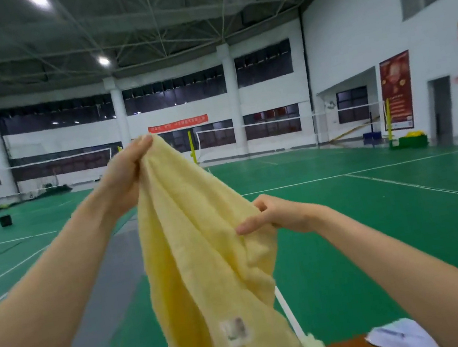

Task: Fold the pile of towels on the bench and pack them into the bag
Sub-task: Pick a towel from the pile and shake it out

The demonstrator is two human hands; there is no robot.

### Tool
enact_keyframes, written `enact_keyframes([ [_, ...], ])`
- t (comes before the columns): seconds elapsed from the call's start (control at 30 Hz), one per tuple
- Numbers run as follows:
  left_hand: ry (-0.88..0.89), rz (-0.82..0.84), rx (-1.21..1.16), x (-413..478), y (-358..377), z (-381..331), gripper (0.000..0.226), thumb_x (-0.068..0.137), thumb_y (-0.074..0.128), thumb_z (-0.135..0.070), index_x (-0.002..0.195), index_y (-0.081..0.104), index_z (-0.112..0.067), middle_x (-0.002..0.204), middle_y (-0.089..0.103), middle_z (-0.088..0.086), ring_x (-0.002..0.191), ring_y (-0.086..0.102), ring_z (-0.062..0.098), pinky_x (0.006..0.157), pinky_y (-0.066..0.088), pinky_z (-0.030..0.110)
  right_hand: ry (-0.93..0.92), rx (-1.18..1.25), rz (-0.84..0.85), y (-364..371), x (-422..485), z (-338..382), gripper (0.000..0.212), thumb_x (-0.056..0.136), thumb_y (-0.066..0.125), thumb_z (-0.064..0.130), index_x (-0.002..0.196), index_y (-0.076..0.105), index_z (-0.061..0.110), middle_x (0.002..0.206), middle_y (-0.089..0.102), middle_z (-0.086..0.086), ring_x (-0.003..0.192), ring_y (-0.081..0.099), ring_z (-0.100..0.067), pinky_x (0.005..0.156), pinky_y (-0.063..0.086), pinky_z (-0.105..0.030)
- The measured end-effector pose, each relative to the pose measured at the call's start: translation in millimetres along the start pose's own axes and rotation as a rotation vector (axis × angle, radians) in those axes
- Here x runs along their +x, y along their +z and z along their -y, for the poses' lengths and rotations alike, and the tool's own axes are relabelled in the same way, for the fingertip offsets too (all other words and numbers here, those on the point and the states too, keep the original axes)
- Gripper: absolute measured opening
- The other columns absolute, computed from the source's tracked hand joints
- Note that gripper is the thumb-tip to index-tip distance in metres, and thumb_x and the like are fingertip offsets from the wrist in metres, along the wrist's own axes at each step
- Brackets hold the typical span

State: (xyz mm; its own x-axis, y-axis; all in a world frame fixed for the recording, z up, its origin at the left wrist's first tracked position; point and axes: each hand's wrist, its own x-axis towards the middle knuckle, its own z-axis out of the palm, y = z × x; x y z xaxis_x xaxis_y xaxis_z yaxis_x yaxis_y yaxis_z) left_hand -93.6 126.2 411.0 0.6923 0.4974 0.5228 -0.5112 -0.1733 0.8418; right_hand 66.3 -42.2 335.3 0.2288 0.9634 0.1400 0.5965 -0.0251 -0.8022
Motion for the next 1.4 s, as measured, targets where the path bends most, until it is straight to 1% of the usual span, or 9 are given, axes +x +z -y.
enact_keyframes([
  [0.23, 0.198, -0.084, 0.316, 11.7, -47.5, -90.8, 0.023, 0.100, 0.033, -0.037, 0.088, 0.048, -0.024, 0.077, 0.051, -0.005, 0.065, 0.052, 0.006, 0.065, 0.052, 0.023, 0.145, -0.437, -0.074, -54.3, -29.2, 38.8, 0.026, 0.059, 0.075, 0.046, 0.057, 0.065, 0.022, 0.056, 0.052, 0.012, 0.054, 0.044, -0.005, 0.057, 0.032, -0.020],
  [0.37, 0.089, -0.111, 0.624, 4.9, -77.4, -90.3, 0.021, 0.101, 0.034, -0.034, 0.095, 0.050, -0.022, 0.089, 0.044, 0.001, 0.071, 0.045, 0.015, 0.058, 0.047, 0.028, 0.122, -0.695, -0.257, -75.2, -34.7, 51.1, 0.042, 0.084, 0.061, 0.049, 0.077, 0.070, 0.008, 0.059, 0.044, 0.003, 0.054, 0.038, -0.011, 0.054, 0.030, -0.024],
  [0.53, -0.011, -0.134, 0.727, 1.6, -114.5, -67.9, 0.030, 0.100, 0.038, -0.025, 0.121, 0.048, -0.006, 0.110, 0.051, 0.005, 0.100, 0.051, 0.020, 0.096, 0.040, 0.036, -0.046, -0.728, -0.509, -82.5, -24.6, 63.5, 0.015, 0.088, 0.063, 0.019, 0.081, 0.066, 0.005, 0.075, 0.061, -0.003, 0.074, 0.065, -0.026, 0.066, 0.058, -0.034],
  [0.7, -0.068, -0.181, 0.826, 0.1, -122.9, -43.6, 0.024, 0.102, 0.036, -0.022, 0.088, 0.051, -0.010, 0.091, 0.050, 0.006, 0.093, 0.047, 0.023, 0.090, 0.040, 0.039, -0.091, -0.912, -0.744, -82.2, -25.8, 68.9, 0.023, 0.074, 0.075, 0.026, 0.066, 0.056, 0.018, 0.075, 0.049, 0.008, 0.078, 0.053, -0.021, 0.076, 0.048, -0.042],
  [0.83, -0.085, -0.124, 0.826, -2.2, -122.4, -35.3, 0.024, 0.101, 0.035, -0.023, 0.088, 0.050, -0.010, 0.086, 0.047, 0.005, 0.079, 0.045, 0.018, 0.080, 0.039, 0.034, -0.049, -0.768, -0.428, -82.9, -43.0, 66.5, 0.022, 0.076, 0.070, 0.014, 0.061, 0.056, 0.012, 0.069, 0.055, -0.006, 0.069, 0.049, -0.013, 0.069, 0.045, -0.037],
  [0.93, -0.055, -0.099, 0.865, -2.2, -118.8, -35.2, 0.023, 0.101, 0.036, -0.024, 0.089, 0.051, -0.012, 0.086, 0.050, 0.005, 0.079, 0.047, 0.017, 0.083, 0.039, 0.037, 0.071, -0.482, -0.157, -77.7, -54.1, 64.3, 0.021, 0.071, 0.074, 0.022, 0.061, 0.058, 0.013, 0.058, 0.057, 0.006, 0.057, 0.053, -0.002, 0.057, 0.043, -0.015],
  [1.13, -0.049, -0.070, 0.815, -0.9, -116.3, -39.0, 0.022, 0.100, 0.037, -0.028, 0.091, 0.053, -0.016, 0.094, 0.053, 0.004, 0.086, 0.052, 0.018, 0.085, 0.042, 0.037, 0.123, 0.028, -0.230, -90.2, -50.9, 54.6, 0.045, 0.072, 0.071, 0.022, 0.104, 0.056, -0.005, 0.084, 0.061, -0.005, 0.070, 0.060, -0.011, 0.061, 0.055, -0.018],
  [1.27, -0.057, -0.049, 0.757, 2.0, -110.7, -46.3, 0.020, 0.099, 0.038, -0.026, 0.093, 0.052, -0.013, 0.093, 0.052, 0.004, 0.086, 0.051, 0.017, 0.076, 0.046, 0.030, 0.320, -0.049, -0.161, -95.2, -51.6, 61.3, 0.015, 0.085, 0.061, 0.014, 0.092, 0.059, 0.000, 0.082, 0.058, -0.004, 0.066, 0.055, -0.008, 0.055, 0.050, -0.015],
  [1.4, -0.066, -0.062, 0.626, 4.6, -108.9, -45.7, 0.019, 0.100, 0.039, -0.025, 0.096, 0.053, -0.012, 0.094, 0.050, 0.005, 0.086, 0.050, 0.018, 0.076, 0.047, 0.031, 0.342, 0.080, -0.045, -94.4, -55.9, 54.7, 0.041, 0.066, 0.078, 0.029, 0.091, 0.060, 0.002, 0.084, 0.062, -0.004, 0.072, 0.062, -0.011, 0.062, 0.053, -0.019],
])
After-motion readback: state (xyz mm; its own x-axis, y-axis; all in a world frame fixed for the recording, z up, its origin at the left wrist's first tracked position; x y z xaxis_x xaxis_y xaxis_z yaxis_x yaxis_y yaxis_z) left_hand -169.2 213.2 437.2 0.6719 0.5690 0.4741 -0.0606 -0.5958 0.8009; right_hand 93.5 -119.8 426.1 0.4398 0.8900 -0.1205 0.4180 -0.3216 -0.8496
